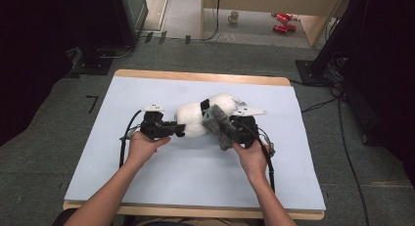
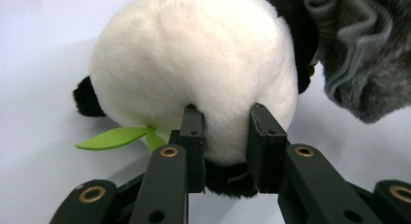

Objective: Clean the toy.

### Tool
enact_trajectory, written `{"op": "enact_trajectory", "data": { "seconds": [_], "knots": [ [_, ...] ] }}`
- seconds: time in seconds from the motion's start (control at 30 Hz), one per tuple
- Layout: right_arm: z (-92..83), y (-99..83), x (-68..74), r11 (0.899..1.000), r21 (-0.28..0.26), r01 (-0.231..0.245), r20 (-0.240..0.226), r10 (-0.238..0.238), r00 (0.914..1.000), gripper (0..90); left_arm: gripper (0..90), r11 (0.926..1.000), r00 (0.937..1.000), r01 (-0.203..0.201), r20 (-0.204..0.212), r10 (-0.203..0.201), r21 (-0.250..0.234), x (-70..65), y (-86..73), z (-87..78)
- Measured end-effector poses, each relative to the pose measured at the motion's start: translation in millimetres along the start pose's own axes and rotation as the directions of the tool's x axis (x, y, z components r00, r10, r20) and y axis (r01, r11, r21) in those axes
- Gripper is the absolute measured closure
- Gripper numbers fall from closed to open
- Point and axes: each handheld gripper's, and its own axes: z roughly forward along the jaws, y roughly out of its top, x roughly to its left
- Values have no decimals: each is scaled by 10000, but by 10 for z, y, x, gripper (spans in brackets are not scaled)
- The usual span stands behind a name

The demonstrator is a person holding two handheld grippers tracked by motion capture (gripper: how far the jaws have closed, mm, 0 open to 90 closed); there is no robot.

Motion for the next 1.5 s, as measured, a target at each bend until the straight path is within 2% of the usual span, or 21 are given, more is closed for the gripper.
{"op": "enact_trajectory", "data": {
  "seconds": [0.13,0.3,0.4,0.87,1.03,1.13,1.2,1.27,1.47,1.5],
  "knots": [
    [-36,-59,-117,9991,-34,-425,54,425,9991,789,720,10000,10000,-70,65,70,68,0,11,13],
    [-60,-88,-185,9994,-40,-350,459,351,9983,788,721,9999,9999,-2,139,1,111,18,28,17],
    [-87,-131,-290,9980,-42,-636,700,637,9955,788,721,9999,9997,73,219,-76,145,34,35,18],
    [-66,-250,-510,9913,-102,-1314,940,1318,9868,780,723,9998,9994,33,334,-39,172,48,41,18],
    [-56,-287,-605,9877,48,-1562,1287,1543,9796,781,723,9998,9995,36,322,-41,175,60,38,10],
    [-70,-303,-680,9832,85,-1822,1606,1785,9707,780,729,9998,9994,77,324,-82,175,92,33,-6],
    [-111,-292,-712,9802,-86,-1978,1658,1964,9664,780,734,9998,9993,71,366,-77,169,103,31,-8],
    [-177,-251,-703,9796,-364,-1979,1593,2012,9665,780,746,9999,9985,25,550,-34,159,98,28,-2],
    [-372,-76,-523,9831,-1129,-1444,1138,1572,9810,778,790,9977,9928,-639,1033,612,236,39,48,-14],
    [-406,-40,-469,9844,-1210,-1278,1073,1410,9842,778,791,9976,9921,-650,1094,621,232,34,52,-24]
  ]
}}
